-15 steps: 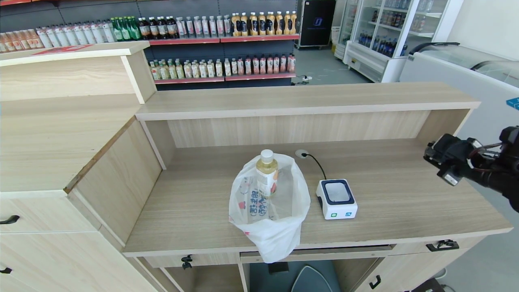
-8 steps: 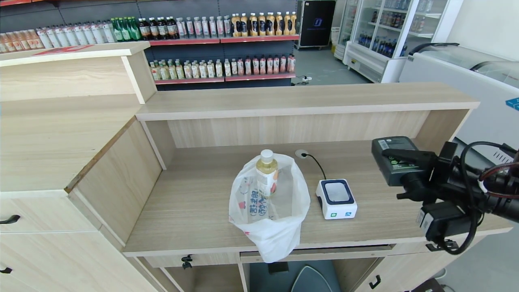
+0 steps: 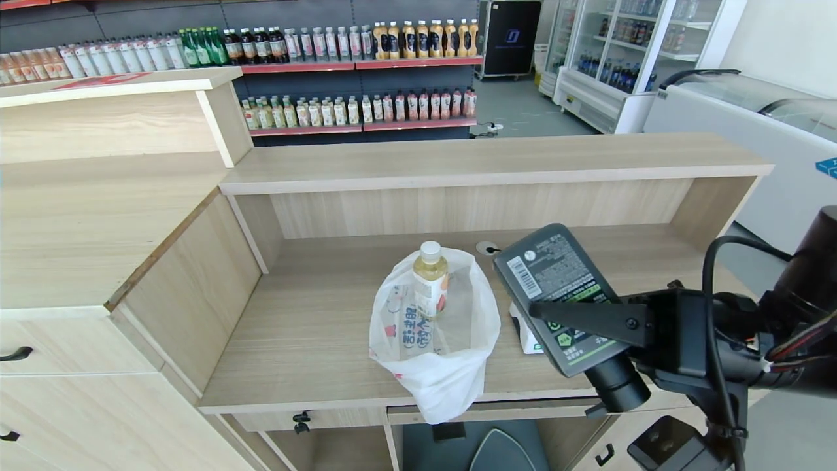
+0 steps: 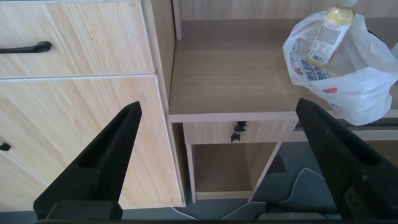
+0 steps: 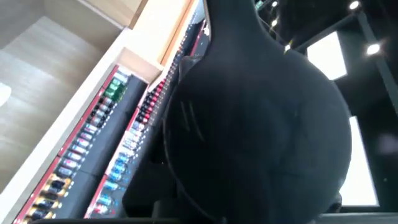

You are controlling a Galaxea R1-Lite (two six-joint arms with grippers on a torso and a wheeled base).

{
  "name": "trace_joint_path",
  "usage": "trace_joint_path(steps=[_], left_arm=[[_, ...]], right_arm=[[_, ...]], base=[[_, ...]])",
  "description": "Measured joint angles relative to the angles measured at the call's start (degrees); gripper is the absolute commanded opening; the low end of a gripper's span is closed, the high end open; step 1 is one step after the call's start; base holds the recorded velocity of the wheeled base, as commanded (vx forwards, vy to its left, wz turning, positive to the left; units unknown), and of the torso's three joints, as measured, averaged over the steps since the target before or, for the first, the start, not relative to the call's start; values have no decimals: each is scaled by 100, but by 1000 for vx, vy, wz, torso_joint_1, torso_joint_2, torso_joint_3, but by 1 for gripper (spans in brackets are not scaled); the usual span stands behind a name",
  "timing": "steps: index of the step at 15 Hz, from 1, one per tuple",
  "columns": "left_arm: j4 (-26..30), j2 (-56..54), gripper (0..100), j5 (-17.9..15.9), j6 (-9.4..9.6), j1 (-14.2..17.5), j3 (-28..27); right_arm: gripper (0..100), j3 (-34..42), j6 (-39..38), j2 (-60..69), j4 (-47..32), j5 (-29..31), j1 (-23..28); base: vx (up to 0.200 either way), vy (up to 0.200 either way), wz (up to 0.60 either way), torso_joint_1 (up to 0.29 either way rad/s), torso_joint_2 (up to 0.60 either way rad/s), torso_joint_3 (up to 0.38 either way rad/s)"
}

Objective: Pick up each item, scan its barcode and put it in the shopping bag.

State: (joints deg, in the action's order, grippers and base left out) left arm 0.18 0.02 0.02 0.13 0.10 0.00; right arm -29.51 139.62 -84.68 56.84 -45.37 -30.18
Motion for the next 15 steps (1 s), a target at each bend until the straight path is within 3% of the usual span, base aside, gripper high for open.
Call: trace_joint_path(steps=[3,7,15], left_arm=[[0,0,100,0,-2,-5,0],[-2,0,100,2,0,0,0],[0,0,100,2,-2,0,0]], right_arm=[[0,50,-9,-7,-35,-137,-245],[0,123,-20,20,-143,-197,-989],[0,-88,-653,-302,104,-358,-1336]], base=[[0,0,0,0,0,0],[0,0,0,0,0,0],[0,0,0,0,0,0]])
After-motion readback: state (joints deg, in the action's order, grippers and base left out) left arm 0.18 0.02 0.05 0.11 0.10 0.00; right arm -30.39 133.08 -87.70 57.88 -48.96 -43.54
